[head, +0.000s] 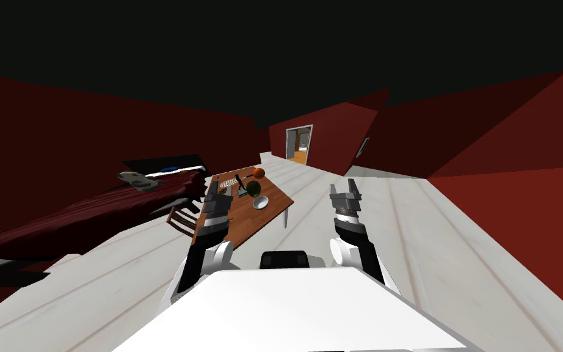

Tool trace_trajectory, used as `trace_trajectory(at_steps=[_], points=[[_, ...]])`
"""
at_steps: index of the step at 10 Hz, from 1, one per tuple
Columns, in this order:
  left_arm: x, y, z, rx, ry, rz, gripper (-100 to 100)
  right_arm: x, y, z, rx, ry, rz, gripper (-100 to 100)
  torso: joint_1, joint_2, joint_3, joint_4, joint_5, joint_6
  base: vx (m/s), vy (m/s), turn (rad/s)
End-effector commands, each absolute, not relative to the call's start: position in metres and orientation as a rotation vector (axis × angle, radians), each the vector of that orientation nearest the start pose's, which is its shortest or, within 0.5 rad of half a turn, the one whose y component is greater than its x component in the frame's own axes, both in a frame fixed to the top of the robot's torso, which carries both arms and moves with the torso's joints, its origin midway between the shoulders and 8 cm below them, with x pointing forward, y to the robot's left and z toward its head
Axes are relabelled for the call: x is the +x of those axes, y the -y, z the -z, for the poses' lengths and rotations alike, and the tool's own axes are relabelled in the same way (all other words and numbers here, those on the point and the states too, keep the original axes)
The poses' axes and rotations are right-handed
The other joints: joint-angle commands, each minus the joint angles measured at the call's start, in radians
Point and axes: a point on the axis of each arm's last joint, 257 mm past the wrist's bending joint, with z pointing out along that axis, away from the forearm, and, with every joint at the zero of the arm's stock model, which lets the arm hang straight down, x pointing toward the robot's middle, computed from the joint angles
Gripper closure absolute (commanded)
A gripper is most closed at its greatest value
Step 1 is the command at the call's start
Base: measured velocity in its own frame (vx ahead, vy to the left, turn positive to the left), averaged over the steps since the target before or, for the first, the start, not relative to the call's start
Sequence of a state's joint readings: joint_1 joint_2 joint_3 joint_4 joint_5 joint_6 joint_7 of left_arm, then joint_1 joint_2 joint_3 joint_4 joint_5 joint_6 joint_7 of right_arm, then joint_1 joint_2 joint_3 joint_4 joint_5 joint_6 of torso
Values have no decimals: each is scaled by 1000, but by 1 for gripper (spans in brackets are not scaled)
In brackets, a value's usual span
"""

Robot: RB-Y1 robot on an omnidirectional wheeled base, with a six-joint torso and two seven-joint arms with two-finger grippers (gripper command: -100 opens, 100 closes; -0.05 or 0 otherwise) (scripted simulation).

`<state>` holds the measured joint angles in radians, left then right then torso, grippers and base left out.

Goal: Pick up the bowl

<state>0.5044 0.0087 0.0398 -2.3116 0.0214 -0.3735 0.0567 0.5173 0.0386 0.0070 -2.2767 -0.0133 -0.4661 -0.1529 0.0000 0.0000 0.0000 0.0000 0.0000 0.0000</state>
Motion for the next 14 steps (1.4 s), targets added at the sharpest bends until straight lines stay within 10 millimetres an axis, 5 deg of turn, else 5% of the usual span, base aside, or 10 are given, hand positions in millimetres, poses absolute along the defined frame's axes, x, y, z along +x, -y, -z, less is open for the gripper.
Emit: trace_trajectory(at_steps=[1, 14], points=[[362, -298, -7, -765, -697, 1303, -100, 348, 286, -11, 796, -557, -1439, 0, 0, 0, 0, 0, 0, 0, 4, -8, -8], [428, -340, 73, -1080, -864, 1275, -100, 348, 286, -11, 796, -557, -1439, 0, -1, -1, -1, 0, 0, 0, 14, -18, -15]])
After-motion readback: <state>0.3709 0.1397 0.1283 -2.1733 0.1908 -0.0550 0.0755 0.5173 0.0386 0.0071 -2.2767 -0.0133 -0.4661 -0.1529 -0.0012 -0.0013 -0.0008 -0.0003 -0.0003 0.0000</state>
